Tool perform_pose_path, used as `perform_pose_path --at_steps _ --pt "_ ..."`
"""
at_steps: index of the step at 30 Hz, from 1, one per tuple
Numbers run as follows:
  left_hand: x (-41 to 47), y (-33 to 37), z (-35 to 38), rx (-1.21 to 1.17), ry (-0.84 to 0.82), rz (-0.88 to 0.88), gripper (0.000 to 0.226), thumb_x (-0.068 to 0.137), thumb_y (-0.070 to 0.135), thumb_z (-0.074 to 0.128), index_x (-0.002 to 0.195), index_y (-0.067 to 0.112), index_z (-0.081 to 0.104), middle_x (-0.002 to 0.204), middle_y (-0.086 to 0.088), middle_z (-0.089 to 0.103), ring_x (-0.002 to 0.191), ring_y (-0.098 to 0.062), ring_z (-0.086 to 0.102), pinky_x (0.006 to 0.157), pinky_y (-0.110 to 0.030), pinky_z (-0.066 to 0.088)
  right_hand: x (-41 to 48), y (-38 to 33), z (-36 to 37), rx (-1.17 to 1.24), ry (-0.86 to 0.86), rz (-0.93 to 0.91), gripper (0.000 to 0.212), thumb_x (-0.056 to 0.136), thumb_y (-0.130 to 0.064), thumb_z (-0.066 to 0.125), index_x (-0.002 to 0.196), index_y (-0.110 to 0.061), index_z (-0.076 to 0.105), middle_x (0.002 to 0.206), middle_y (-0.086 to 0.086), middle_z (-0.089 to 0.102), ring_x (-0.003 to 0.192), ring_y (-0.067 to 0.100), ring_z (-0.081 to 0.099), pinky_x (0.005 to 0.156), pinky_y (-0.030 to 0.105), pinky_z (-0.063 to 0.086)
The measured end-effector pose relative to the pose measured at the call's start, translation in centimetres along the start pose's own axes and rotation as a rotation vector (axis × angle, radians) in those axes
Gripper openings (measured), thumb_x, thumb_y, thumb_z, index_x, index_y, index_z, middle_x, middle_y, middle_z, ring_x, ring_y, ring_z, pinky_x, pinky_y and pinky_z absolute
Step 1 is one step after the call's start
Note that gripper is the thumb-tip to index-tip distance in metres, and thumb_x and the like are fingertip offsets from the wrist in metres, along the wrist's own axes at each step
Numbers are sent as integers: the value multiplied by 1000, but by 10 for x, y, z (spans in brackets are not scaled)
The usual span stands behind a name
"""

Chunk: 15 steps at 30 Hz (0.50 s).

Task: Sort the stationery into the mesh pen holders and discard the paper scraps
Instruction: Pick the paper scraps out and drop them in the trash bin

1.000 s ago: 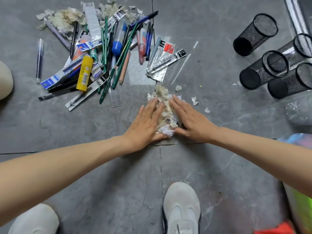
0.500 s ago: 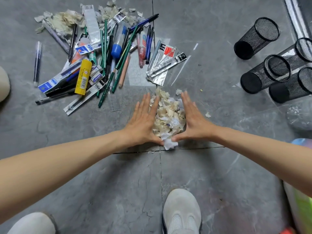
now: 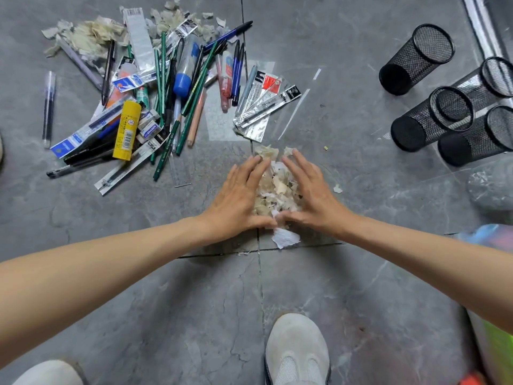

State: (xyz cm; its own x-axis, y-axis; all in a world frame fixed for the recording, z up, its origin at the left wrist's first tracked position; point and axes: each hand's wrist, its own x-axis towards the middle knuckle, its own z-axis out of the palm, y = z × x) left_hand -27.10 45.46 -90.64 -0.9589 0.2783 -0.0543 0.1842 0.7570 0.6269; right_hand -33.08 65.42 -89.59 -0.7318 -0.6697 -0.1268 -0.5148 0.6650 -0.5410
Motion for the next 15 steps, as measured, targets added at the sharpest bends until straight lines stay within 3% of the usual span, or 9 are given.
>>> perform_pose_path --at_steps 2,4,8,11,15 --pt "-4 0 1 32 164 43 69 83 50 51 140 25 21 140 -6 24 130 -21 25 113 -55 19 -7 0 -7 -36 106 45 85 76 -61 53 146 -22 24 156 11 13 140 29 21 111 41 19" --pt "-5 1 2 75 279 70 44 86 26 51 126 24 35 127 -4 29 116 -22 32 106 -56 31 -11 4 -10 -56 194 36 60 81 -47 55 132 -22 34 147 16 25 134 32 32 109 45 30" --pt "-4 5 -2 210 395 171 43 67 -4 70 100 20 54 111 -6 35 103 -24 36 92 -38 26 -15 8 -14 -200 275 -126 26 75 -7 60 96 -16 48 129 19 38 114 36 43 90 48 45" --pt "-3 10 -4 292 325 336 11 75 13 66 84 19 69 111 -6 48 102 -24 39 84 -36 25 -14 -3 -10 -238 240 -244 10 72 -9 57 80 -10 63 127 14 38 109 36 44 88 45 41" --pt "-3 8 -6 347 255 282 15 83 32 60 80 21 70 106 -8 61 103 -22 44 88 -38 25 -8 -15 0 -320 127 -104 21 73 -31 65 84 -13 63 133 10 31 119 31 34 99 48 33"
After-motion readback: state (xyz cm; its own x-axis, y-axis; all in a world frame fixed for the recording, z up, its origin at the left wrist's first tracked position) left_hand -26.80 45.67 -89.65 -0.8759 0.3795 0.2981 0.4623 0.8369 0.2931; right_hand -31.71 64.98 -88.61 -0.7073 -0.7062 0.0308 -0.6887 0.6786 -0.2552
